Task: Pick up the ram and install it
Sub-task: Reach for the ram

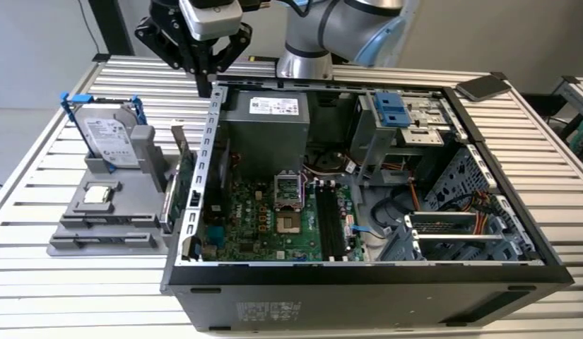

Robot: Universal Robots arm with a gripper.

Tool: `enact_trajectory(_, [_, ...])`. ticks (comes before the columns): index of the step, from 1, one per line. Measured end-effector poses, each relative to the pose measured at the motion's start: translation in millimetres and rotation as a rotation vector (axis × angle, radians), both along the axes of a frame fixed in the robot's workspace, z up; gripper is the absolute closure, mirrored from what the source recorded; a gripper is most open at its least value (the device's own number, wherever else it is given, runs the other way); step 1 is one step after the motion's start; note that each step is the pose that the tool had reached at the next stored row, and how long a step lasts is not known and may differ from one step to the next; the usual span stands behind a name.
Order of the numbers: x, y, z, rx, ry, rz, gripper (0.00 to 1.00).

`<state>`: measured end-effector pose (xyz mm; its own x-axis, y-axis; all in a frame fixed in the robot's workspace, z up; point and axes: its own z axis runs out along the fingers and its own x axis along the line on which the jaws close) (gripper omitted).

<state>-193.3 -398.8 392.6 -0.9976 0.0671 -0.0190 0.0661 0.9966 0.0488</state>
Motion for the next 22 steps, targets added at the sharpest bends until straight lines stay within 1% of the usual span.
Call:
enact_trajectory(5, [-9.3,0.0,0.0,0.0000,0.0000,0.000,1.00])
enact_trajectory(11, [-18.5,0.0,0.0,0.0000,0.0000,0.001,1.00])
enact_trajectory(18, [-34.2,0.0,0.0,0.0000,0.0000,0.003,1.00])
enact_trajectory(22, [-41.1,0.0,0.0,0.0000,-0.0001,0.004,1.00])
